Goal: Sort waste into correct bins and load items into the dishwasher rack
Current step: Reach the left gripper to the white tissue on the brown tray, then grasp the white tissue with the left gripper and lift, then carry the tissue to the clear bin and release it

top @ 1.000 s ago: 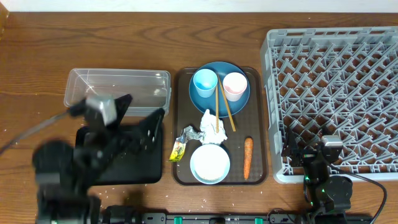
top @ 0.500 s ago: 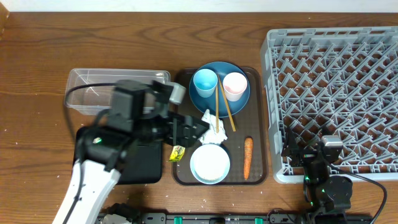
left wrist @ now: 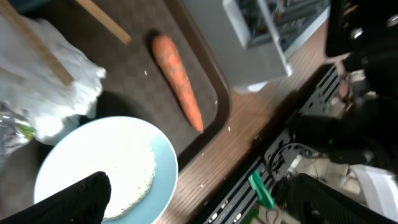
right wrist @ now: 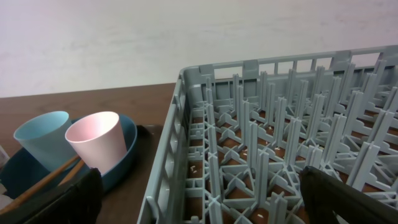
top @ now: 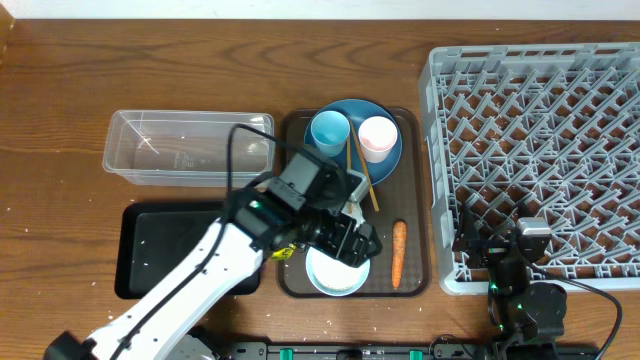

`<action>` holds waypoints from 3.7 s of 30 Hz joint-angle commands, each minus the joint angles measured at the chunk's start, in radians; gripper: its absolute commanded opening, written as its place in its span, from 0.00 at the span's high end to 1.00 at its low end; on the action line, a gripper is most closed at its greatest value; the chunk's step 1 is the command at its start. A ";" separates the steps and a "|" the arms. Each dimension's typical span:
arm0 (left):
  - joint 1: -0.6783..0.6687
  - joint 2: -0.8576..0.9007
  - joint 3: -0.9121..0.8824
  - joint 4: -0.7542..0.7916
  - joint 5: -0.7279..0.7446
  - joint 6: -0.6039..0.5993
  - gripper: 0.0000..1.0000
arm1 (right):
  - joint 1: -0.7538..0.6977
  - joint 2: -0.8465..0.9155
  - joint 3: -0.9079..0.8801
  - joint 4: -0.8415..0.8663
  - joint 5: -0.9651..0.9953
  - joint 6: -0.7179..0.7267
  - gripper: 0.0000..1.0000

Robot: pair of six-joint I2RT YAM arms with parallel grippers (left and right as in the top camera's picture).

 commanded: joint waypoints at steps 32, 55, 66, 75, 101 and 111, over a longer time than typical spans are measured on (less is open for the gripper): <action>-0.005 0.287 0.015 0.252 -0.668 -0.127 0.43 | 0.008 0.001 -0.001 -0.004 -0.001 0.010 0.01; -0.005 0.345 0.015 0.263 -0.507 -0.145 0.44 | 0.008 0.001 -0.001 -0.004 -0.001 0.010 0.01; -0.005 0.378 0.004 0.253 -0.507 -0.146 0.43 | 0.008 0.001 -0.001 -0.004 -0.001 0.010 0.01; -0.005 0.396 0.004 0.264 -0.504 -0.161 0.75 | 0.008 0.001 -0.001 -0.004 -0.001 0.010 0.01; -0.002 -0.029 0.042 0.257 -1.061 -0.077 0.93 | 0.008 0.001 -0.001 -0.004 -0.001 0.010 0.01; 0.156 -0.018 0.040 0.318 -1.220 -0.074 0.93 | 0.008 0.001 -0.001 -0.004 -0.001 0.010 0.01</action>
